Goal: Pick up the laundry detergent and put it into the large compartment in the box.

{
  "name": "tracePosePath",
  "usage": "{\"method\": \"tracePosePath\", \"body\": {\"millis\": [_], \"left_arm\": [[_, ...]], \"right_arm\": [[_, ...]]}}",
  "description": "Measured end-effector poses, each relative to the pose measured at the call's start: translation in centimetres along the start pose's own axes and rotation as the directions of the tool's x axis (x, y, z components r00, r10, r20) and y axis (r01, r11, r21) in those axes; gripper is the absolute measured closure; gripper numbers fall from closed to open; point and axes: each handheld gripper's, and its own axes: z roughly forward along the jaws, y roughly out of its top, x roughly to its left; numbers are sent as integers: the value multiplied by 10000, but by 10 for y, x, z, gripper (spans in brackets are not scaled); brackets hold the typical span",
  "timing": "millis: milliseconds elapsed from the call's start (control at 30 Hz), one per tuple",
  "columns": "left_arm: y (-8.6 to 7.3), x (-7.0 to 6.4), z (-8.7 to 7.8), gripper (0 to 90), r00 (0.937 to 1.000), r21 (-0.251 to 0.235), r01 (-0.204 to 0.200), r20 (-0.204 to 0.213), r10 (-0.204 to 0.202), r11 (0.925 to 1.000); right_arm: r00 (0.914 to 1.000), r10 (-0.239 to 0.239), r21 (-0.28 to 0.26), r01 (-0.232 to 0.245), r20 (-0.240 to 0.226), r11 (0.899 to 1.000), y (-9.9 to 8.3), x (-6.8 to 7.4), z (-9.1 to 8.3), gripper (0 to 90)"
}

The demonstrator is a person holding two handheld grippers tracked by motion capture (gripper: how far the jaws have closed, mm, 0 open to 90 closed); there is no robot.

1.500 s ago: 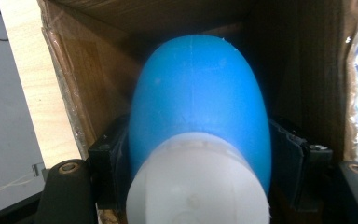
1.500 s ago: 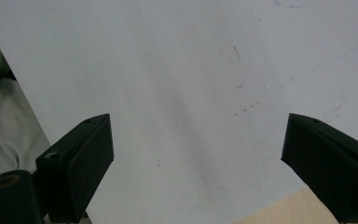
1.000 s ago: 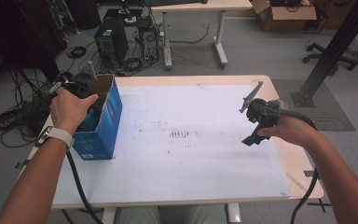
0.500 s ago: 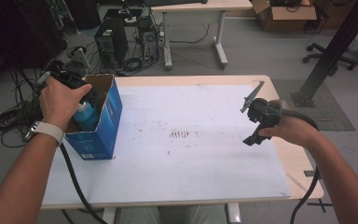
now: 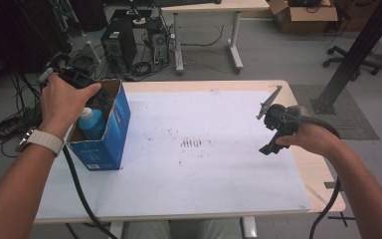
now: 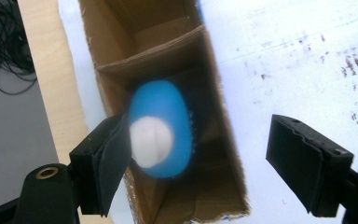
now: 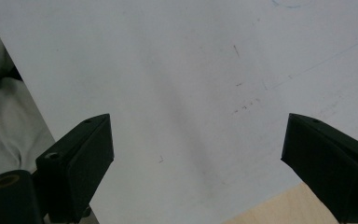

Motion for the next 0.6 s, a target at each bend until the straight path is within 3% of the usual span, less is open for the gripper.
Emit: {"method": "tracePosePath", "body": {"millis": [367,600], "left_arm": [[0,-23,-16,213,9976,-326,-590,342,601,9977],[-3,-38,-24,186,9904,-303,-1202,649,1220,9923]], "right_arm": [[10000,9,-26,-9,26,10000,0,1,-1,88],[10000,26,-38,-26,28,10000,-1,1,-1,88]]}}
